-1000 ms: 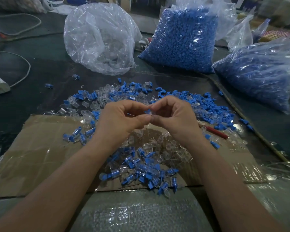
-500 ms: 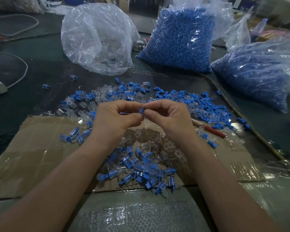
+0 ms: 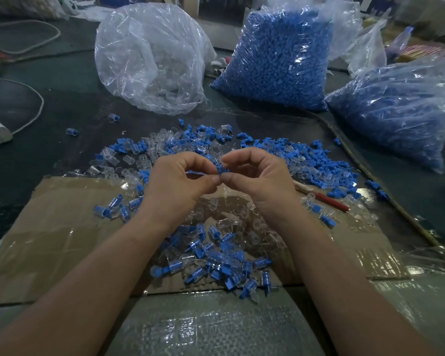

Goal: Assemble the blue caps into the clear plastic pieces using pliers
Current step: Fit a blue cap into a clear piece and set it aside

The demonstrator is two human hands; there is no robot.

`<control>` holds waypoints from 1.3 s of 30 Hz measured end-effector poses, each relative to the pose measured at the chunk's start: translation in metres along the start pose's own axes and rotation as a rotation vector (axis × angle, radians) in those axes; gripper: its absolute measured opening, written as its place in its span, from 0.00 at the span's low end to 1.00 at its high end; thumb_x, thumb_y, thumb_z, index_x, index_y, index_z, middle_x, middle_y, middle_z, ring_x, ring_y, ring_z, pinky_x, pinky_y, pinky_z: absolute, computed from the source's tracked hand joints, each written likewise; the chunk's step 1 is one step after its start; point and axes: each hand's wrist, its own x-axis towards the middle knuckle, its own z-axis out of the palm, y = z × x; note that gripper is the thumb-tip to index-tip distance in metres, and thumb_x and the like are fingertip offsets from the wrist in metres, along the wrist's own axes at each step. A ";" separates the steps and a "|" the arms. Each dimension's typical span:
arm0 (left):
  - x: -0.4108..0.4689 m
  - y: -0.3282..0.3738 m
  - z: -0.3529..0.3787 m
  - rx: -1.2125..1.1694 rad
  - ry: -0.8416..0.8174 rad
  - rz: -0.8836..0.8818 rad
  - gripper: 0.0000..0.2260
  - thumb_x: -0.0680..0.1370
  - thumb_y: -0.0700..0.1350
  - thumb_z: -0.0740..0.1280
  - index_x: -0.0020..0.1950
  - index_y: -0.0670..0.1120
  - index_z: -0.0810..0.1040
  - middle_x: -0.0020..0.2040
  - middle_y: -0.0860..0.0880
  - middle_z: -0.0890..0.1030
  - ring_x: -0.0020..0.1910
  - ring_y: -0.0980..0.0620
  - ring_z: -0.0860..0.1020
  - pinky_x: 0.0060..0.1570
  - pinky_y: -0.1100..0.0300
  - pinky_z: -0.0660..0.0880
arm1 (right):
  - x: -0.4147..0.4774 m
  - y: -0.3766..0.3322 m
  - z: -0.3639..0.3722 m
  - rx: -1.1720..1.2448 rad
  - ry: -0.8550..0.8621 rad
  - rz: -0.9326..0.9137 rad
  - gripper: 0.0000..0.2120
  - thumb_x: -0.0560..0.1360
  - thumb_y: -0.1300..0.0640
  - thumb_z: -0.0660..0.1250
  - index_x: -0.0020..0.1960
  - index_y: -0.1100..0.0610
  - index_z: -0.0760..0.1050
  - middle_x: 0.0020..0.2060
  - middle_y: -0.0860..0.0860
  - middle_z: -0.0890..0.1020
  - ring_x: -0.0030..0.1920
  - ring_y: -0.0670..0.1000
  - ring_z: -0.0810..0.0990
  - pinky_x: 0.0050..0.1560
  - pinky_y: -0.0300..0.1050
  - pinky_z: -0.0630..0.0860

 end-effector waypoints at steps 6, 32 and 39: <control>0.000 0.000 0.000 -0.146 -0.033 -0.042 0.04 0.73 0.32 0.67 0.42 0.40 0.75 0.35 0.44 0.81 0.34 0.53 0.82 0.34 0.65 0.78 | 0.003 0.003 -0.007 0.128 0.114 -0.028 0.06 0.66 0.57 0.70 0.42 0.52 0.77 0.36 0.45 0.82 0.42 0.47 0.81 0.46 0.40 0.78; -0.002 0.003 -0.002 -0.086 0.064 -0.007 0.06 0.72 0.35 0.69 0.40 0.45 0.77 0.32 0.46 0.81 0.30 0.54 0.82 0.30 0.65 0.78 | -0.003 -0.005 0.001 -0.134 0.009 -0.065 0.12 0.71 0.66 0.68 0.46 0.50 0.78 0.36 0.44 0.81 0.35 0.42 0.80 0.40 0.35 0.78; -0.003 0.002 0.000 -0.019 0.058 0.032 0.06 0.72 0.36 0.70 0.40 0.47 0.78 0.32 0.49 0.82 0.30 0.56 0.81 0.31 0.67 0.77 | -0.004 -0.001 0.003 -0.355 0.090 -0.168 0.15 0.69 0.63 0.71 0.41 0.44 0.73 0.32 0.43 0.78 0.34 0.41 0.78 0.36 0.32 0.76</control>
